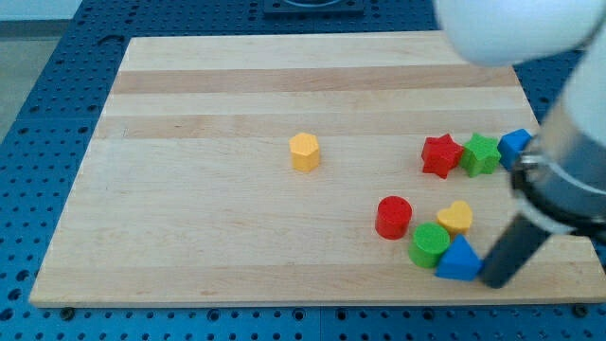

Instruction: Push the red circle closer to the red star

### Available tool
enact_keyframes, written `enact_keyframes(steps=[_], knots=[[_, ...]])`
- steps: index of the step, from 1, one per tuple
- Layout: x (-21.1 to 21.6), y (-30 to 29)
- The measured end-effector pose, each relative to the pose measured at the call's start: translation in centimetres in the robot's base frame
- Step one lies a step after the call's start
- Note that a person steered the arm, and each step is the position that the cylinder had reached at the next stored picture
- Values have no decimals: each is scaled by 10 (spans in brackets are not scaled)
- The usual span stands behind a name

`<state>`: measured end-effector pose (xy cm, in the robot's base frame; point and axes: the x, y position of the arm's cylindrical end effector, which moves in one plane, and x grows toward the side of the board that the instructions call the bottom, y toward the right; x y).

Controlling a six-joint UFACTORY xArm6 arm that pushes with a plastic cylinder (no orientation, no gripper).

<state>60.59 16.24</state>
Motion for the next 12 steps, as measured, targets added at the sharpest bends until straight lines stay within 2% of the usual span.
enact_keyframes(steps=[1,2,3,4,7,9,12], knots=[[-6,-60],[-32,-96],[-75,-103],[-94,-111],[-92,-111],[-121,-111],[-107,-110]])
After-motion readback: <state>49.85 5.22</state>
